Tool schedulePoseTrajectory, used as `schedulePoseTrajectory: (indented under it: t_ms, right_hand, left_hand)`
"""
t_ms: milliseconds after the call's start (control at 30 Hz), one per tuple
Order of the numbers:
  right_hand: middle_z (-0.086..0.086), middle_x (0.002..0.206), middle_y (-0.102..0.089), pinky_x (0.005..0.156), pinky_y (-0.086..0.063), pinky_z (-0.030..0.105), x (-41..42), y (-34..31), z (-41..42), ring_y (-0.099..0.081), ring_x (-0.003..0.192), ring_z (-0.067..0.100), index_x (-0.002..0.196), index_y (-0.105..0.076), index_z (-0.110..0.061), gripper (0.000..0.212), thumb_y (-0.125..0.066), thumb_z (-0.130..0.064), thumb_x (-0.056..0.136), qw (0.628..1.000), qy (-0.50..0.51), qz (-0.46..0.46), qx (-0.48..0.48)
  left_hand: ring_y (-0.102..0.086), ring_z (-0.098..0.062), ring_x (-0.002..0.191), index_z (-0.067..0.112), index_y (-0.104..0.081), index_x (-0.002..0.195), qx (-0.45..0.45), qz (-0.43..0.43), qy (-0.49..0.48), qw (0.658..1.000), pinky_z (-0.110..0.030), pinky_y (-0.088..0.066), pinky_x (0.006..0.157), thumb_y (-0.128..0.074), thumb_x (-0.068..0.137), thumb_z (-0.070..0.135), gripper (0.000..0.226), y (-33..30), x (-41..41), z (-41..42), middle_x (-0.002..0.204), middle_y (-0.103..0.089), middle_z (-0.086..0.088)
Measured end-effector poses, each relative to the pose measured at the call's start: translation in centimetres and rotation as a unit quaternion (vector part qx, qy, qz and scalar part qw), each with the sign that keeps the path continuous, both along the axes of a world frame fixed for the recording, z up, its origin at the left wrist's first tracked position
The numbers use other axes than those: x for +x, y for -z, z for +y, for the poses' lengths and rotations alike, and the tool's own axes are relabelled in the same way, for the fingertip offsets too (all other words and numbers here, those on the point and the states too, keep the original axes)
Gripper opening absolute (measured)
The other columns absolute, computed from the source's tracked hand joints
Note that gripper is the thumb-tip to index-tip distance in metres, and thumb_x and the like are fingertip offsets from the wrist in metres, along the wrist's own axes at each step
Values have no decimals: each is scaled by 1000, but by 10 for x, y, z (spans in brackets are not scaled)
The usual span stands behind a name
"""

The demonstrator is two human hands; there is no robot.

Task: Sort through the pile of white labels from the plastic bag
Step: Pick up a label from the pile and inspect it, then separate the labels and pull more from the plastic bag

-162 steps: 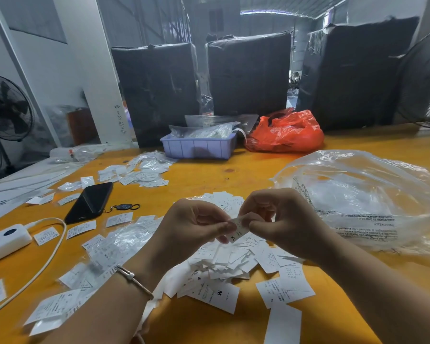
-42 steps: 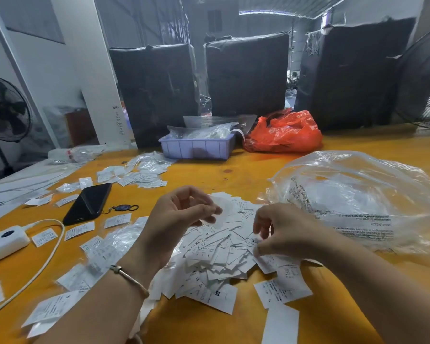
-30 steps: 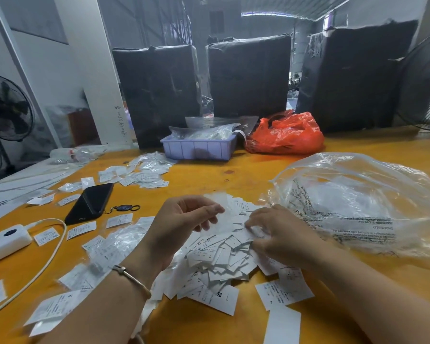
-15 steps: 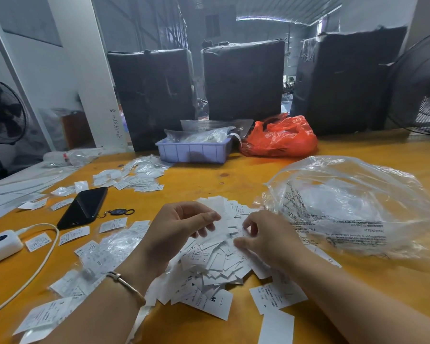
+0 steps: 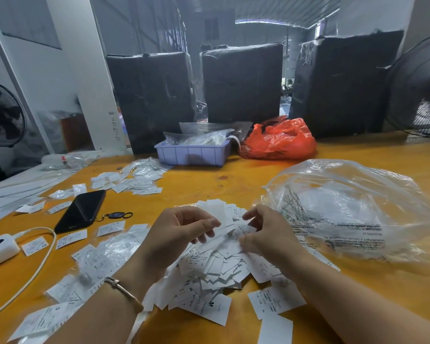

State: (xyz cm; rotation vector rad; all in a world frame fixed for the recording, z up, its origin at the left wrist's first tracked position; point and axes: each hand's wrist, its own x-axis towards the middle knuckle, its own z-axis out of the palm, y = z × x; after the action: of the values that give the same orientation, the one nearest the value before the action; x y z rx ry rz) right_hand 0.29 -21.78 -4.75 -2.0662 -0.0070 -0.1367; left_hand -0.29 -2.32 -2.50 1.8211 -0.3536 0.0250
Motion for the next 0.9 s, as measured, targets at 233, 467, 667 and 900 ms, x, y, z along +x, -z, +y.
schedulePoseTrajectory:
  t_ms: [233, 467, 667, 900]
  right_hand:
    - [10, 68, -67, 48, -48, 27, 1, -4, -12, -58, 50, 15, 76, -69, -7, 11, -75, -14, 82, 998, -9, 4, 68]
    - [-5, 63, -67, 51, -47, 22, 2, -4, -14, -58, 49, 7, 80, -76, -17, 10, -72, -23, 85, 990, 26, -82, -111]
    - [5, 71, -68, 63, -58, 35, 2, -8, -18, -66, 62, 18, 76, -68, -12, 11, -69, -13, 87, 998, 22, -52, -31]
    - [1, 84, -60, 58, -47, 30, 1, -16, -19, -56, 73, 15, 79, -57, -16, 12, -58, -17, 91, 983, 71, -142, -90]
  left_hand:
    - [-59, -11, 63, 10, -78, 81, 3, 1, -3, 1000, -17, -46, 58, -73, 84, 16, 9, 0, 0, 0, 73, -72, -10]
    - [-60, -11, 64, 11, -78, 81, 13, 1, -4, 1000, -18, -47, 59, -73, 84, 18, 9, 0, -1, 0, 74, -72, -9]
    - [-60, -10, 63, 12, -78, 80, 15, 3, -5, 1000, -17, -47, 58, -74, 83, 19, 9, -1, -1, -1, 74, -72, -8]
    - [-60, -11, 64, 11, -78, 81, 13, 4, 0, 1000, -18, -47, 59, -75, 81, 22, 12, -1, -2, -1, 74, -73, -8]
